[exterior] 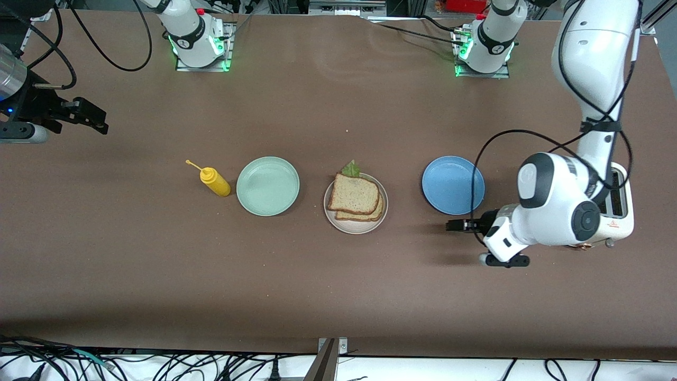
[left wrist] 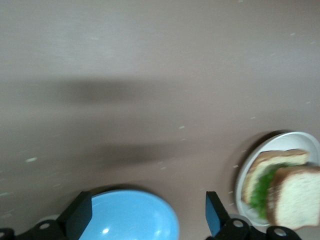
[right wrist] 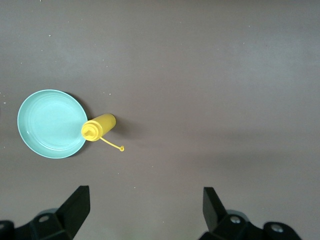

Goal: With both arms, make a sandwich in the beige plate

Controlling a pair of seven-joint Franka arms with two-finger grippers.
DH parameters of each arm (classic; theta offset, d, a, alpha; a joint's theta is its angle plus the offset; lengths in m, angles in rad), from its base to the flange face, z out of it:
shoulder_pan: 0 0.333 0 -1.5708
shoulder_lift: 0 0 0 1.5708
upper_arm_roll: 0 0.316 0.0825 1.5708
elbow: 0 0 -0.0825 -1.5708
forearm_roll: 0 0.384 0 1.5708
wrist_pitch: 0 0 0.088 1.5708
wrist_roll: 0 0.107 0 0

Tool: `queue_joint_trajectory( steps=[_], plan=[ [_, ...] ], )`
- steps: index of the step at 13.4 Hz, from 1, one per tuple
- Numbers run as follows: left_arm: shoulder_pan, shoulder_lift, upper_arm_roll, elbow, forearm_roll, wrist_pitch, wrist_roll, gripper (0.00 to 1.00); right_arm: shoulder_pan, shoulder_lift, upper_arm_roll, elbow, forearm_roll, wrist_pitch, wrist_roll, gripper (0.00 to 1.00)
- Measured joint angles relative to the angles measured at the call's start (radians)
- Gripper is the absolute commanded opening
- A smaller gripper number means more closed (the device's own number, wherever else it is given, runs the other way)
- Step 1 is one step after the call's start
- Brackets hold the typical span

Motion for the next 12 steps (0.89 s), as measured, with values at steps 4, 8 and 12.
queue_joint_trajectory(
  steps=[4, 8, 12],
  plan=[
    [0.032, -0.05, 0.0, 0.0, 0.167, -0.079, 0.0, 0.99, -0.001, 0.01, -0.001, -0.001, 0.0, 0.018, 0.0, 1.0],
    [0.084, -0.115, 0.001, 0.001, 0.275, -0.164, 0.034, 1.0, -0.077, 0.009, 0.014, 0.003, 0.012, 0.027, 0.001, 1.0],
    [0.159, -0.191, 0.002, 0.002, 0.3, -0.221, 0.122, 1.0, -0.109, 0.004, 0.021, 0.016, 0.013, 0.012, -0.002, 1.0]
  ],
)
